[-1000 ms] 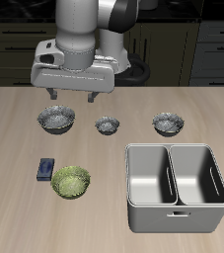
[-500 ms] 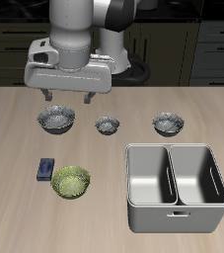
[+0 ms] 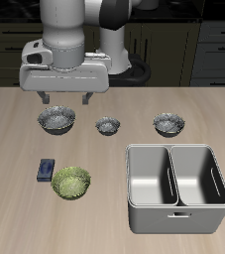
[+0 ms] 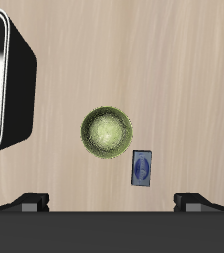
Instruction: Place the green bowl in the left side of the drainer
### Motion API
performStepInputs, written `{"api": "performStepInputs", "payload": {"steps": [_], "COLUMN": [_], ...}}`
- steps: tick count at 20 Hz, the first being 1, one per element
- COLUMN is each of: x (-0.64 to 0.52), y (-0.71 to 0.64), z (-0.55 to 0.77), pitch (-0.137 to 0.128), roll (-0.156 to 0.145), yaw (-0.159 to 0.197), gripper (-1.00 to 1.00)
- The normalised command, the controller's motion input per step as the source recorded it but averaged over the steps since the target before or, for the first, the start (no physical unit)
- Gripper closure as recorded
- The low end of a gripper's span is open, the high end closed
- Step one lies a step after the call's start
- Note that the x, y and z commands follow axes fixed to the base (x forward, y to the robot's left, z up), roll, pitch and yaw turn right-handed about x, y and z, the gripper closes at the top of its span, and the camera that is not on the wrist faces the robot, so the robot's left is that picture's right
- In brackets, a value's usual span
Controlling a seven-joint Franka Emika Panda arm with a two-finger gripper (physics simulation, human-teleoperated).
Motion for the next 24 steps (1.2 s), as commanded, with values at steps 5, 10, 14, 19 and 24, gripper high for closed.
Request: {"api": "performStepInputs", "payload": {"steps": [5, 10, 14, 19, 24], "x": [0.01, -0.05, -0.03, 0.02, 0.02], "y": [-0.03, 0.03, -0.12, -0.15, 0.01], "z": [-0.02, -0.01, -0.06, -0.06, -0.13], "pitch": [-0.025, -0.032, 0.000, -0.005, -0.009], "roll": [0.053, 0.039, -0.001, -0.034, -0.022], "yaw": [0.002, -0.013, -0.026, -0.021, -0.015], "gripper": [-1.00, -1.00, -1.00, -1.00, -1.00]}}
